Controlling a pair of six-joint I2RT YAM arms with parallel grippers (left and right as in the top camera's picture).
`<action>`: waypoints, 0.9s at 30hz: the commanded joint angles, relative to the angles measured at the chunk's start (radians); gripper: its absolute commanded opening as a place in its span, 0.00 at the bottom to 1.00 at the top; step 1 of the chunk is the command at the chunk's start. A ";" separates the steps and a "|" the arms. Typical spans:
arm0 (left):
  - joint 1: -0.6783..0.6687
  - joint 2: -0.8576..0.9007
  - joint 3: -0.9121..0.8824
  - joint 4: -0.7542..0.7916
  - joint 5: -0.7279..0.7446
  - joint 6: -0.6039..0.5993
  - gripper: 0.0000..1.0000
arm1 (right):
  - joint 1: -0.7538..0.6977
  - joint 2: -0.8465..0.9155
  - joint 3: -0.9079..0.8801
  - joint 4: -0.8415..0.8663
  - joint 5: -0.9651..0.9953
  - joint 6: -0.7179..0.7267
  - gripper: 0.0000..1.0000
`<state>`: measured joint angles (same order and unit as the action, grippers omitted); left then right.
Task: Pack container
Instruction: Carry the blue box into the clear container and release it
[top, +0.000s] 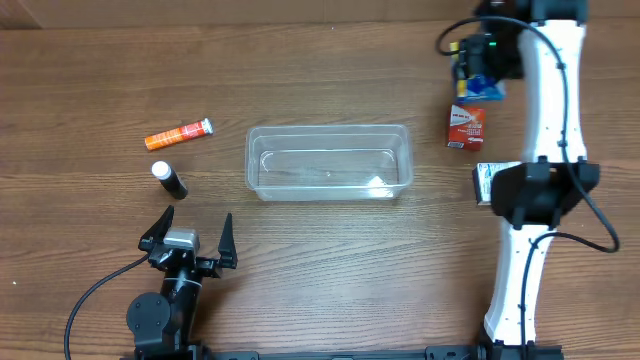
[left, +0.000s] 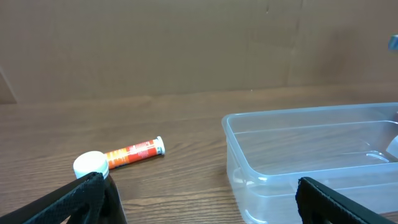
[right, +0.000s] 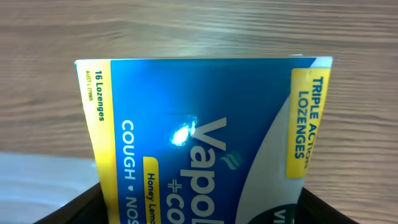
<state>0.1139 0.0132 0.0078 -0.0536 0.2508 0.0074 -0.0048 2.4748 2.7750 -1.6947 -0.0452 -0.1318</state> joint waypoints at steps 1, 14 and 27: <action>0.006 -0.008 -0.003 0.001 0.005 0.008 1.00 | 0.082 -0.019 0.034 0.001 -0.001 -0.005 0.72; 0.006 -0.008 -0.003 0.001 0.005 0.008 1.00 | 0.344 -0.158 -0.137 0.000 -0.108 -0.247 0.73; 0.006 -0.008 -0.003 0.001 0.005 0.008 1.00 | 0.365 -0.331 -0.555 0.000 -0.318 -0.605 0.79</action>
<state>0.1139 0.0132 0.0082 -0.0536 0.2508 0.0071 0.3557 2.1963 2.2379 -1.6958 -0.3119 -0.6315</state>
